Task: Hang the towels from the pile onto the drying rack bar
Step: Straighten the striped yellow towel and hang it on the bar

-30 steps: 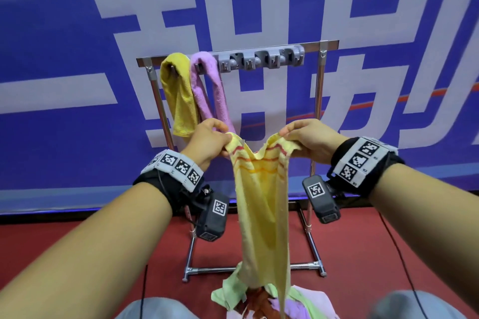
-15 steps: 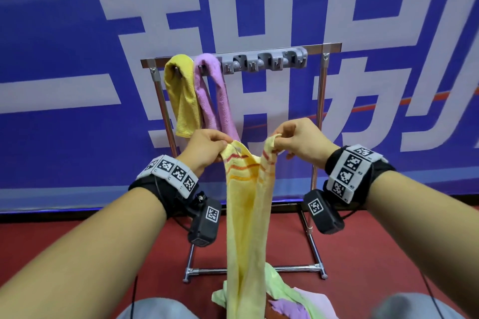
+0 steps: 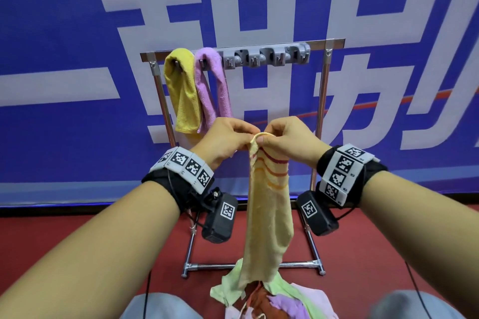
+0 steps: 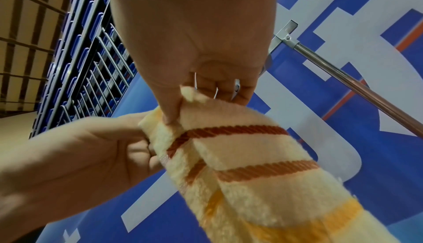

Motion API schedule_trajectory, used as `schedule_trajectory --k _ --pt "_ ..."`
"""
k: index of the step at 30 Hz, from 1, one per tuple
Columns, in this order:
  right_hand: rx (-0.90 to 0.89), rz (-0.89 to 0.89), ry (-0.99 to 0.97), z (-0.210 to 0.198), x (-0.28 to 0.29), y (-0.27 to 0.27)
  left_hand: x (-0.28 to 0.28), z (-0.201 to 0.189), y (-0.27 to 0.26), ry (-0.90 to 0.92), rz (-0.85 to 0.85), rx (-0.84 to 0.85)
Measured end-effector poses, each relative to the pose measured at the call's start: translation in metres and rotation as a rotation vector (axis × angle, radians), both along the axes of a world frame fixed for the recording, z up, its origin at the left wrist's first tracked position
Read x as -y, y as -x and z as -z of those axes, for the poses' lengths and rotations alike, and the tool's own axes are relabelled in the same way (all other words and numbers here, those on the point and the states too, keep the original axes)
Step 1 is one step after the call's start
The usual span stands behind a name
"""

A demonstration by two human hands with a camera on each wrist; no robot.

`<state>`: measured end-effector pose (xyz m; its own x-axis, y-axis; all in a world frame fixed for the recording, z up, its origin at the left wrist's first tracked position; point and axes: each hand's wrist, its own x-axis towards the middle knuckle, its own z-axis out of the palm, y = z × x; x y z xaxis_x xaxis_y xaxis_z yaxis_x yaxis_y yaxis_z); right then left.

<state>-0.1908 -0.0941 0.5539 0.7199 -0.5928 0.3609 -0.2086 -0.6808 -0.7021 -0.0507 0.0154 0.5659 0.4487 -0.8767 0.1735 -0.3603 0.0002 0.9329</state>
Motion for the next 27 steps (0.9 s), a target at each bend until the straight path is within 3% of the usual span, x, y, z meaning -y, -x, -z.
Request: schedule_trajectory --k 4,14,27 --pt "0.008 0.01 0.001 0.0025 0.0027 0.0017 -0.0018 0.0013 -0.0005 0.001 0.047 -0.036" --pt "-0.028 -0.008 -0.006 0.0066 0.008 0.0069 0.0015 0.0088 0.0033 0.019 0.051 0.307" --pt "-0.066 -0.042 0.001 0.0082 0.0054 0.0036 0.0011 0.0084 -0.0023 -0.027 0.037 0.581"
